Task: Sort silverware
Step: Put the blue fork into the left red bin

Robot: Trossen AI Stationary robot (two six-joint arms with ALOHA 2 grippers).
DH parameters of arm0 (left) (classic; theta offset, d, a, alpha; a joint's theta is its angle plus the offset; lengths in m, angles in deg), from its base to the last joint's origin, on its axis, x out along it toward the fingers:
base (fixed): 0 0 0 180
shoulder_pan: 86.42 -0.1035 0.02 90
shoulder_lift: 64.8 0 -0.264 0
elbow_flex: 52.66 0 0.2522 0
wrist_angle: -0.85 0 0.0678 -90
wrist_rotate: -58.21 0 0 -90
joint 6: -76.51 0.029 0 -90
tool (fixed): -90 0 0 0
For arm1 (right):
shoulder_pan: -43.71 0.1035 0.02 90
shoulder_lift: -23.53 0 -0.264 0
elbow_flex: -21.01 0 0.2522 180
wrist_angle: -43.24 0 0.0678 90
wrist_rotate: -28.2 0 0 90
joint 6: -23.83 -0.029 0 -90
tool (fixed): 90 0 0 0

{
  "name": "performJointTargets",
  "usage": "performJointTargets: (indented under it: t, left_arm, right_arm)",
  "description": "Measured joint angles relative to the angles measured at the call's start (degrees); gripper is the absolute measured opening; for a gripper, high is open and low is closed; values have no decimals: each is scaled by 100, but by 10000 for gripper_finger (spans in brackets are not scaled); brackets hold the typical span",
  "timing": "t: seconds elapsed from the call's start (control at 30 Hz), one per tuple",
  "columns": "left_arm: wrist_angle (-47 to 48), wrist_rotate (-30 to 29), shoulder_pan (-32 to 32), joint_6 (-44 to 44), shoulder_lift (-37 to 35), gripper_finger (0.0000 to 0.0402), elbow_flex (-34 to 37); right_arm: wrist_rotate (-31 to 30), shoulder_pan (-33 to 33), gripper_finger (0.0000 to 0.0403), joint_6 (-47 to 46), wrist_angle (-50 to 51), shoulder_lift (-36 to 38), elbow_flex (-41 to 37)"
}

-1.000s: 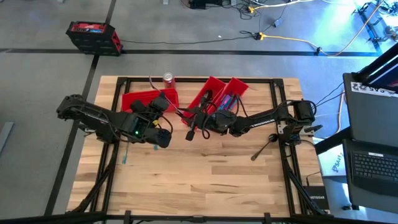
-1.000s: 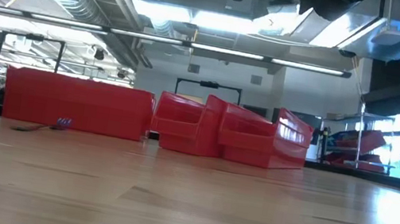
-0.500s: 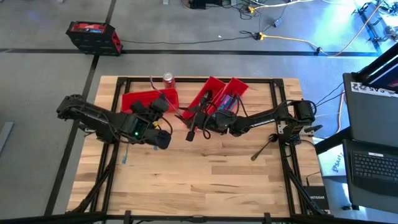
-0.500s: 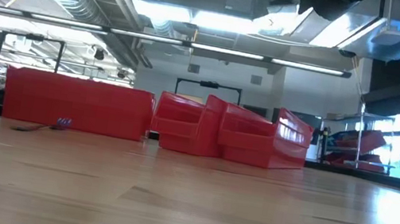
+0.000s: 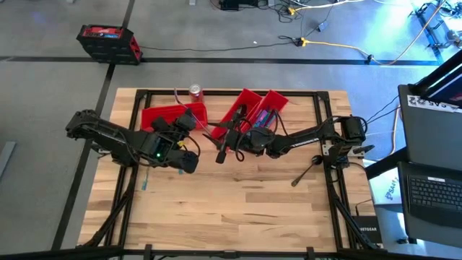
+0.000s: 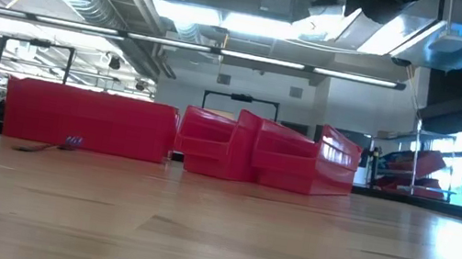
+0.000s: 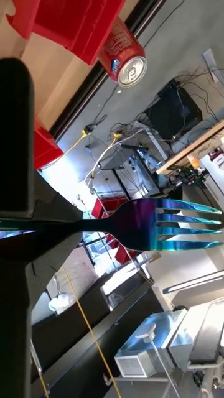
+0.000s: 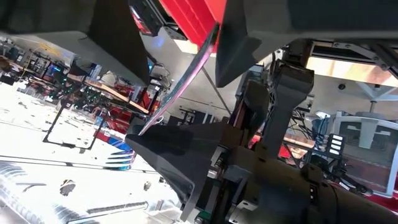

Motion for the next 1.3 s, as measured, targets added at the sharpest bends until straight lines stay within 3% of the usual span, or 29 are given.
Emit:
performJointTargets:
  t: [0.6,1.07,1.3]
  left_arm:
    - [17,-83,17,-2,-9,2,0]
    - [3,-35,154,419,-9,6,0]
    - [15,100,190,555,19,71,7]
  right_arm:
    - [-5,-117,8,-329,20,-2,0]
    - [-277,-99,1,-109,26,-4,-2]
    - [-152,-101,0,-100,7,-4,11]
